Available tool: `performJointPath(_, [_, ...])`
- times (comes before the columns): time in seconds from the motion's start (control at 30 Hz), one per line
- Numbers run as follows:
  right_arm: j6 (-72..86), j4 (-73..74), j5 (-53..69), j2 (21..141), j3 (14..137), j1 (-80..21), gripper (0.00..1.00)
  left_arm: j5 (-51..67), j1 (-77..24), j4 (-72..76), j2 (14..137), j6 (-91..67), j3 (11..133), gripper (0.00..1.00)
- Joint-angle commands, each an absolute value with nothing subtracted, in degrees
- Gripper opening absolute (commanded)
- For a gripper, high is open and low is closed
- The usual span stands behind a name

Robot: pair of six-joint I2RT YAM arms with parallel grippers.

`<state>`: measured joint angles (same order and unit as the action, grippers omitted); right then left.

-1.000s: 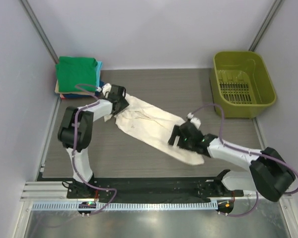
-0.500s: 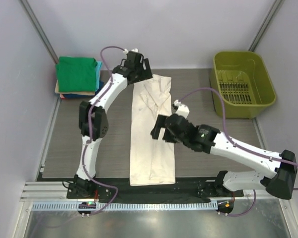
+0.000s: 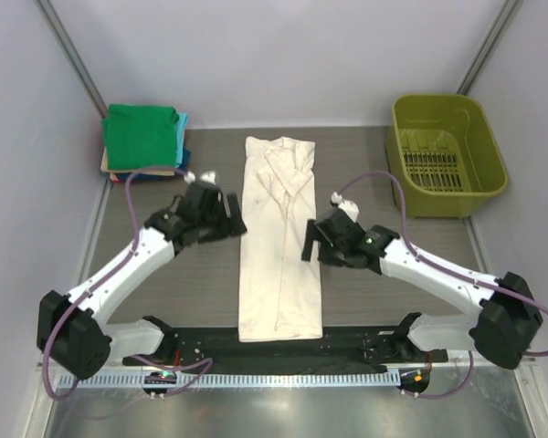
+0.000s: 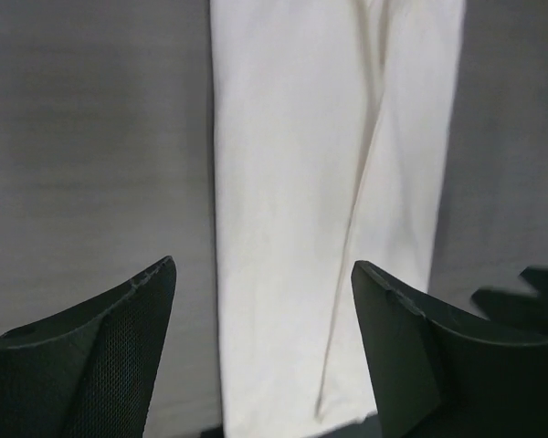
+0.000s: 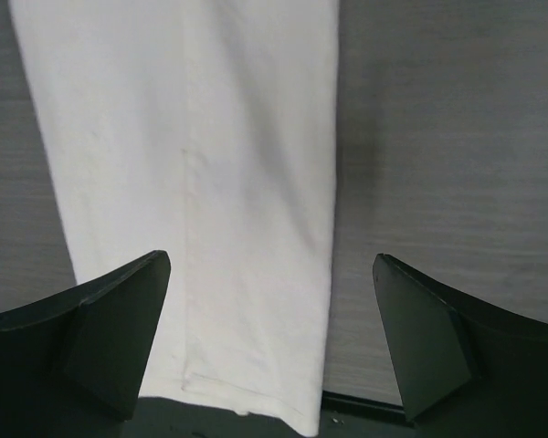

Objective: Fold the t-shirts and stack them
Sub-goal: Fold the tshirt

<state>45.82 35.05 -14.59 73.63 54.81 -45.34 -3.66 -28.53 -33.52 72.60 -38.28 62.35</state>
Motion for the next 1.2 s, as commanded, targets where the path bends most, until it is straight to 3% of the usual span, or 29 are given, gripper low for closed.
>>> performJointPath(0.0, [52.62, 36.13, -9.23, 63.76, 43.03, -47.01, 1.00, -1.50, -33.91, -37.44, 63.15, -44.72, 49.10, 0.78])
performJointPath(0.27, [69.59, 33.33, -10.89, 56.08, 29.28, -66.34, 0.98, -0.88, -49.64, -37.62, 45.02, -60.19, 30.34, 0.75])
performJointPath(0.47, [77.51, 30.59, -14.06, 58.00, 27.33, -75.22, 0.86, -0.35, -54.58, -36.83, 35.95, -67.85, 21.90, 0.71])
performJointPath(0.9, [80.95, 27.16, -16.79, 61.17, 24.79, -78.31, 0.54, 4.04, -59.41, -28.92, 33.04, -74.44, 12.75, 0.63])
performJointPath(1.17, [81.74, 26.37, -17.40, 61.00, 23.21, -78.31, 0.43, 4.49, -61.17, -21.97, 36.21, -76.99, 10.11, 0.50])
